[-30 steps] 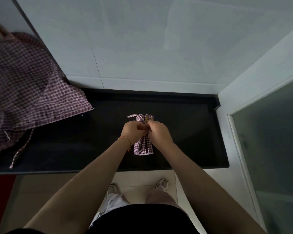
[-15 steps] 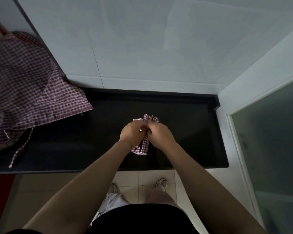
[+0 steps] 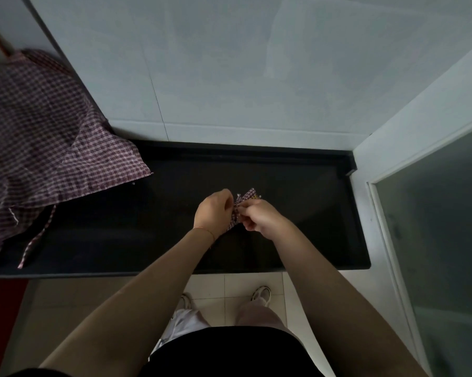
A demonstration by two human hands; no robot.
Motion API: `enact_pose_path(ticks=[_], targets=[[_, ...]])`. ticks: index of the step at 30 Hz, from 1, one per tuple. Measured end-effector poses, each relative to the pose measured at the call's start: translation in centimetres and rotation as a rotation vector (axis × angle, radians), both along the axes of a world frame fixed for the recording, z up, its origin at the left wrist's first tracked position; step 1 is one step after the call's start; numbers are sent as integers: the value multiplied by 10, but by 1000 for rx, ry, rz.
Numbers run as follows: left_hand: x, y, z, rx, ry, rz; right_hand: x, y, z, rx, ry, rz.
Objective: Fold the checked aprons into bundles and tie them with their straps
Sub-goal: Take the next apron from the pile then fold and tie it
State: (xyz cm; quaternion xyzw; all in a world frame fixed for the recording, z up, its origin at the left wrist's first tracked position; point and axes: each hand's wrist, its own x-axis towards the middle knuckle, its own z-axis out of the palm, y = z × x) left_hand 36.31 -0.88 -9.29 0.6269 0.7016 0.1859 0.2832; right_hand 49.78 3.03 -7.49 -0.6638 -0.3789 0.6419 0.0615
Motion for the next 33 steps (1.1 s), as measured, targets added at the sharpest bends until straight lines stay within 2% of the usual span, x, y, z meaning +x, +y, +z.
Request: enact_pose_path(ticks=[4,12,17,21,25,29,33], targets=[[-3,-5,0,5,-96,-36,1,1,-5,-7,55,-99],[-10,-1,-6,-20,-92,-11,9,-4,3,65,85,-68],[-12,4,-7,-89,-110,-33,12,-10,1,236,-57,-8],[-13,6,-7,-121,-136,-4,10,-14,0,253,-76,-13],[-12,6,-4,-158,-16,-79,8,-17,0,270,-101,-33],[-28,6,-4,-221,210,-146,14,-18,-5,337,-260,-118],[-39,11,2,-271,194,-167,17,-14,-6,307,-234,-113]])
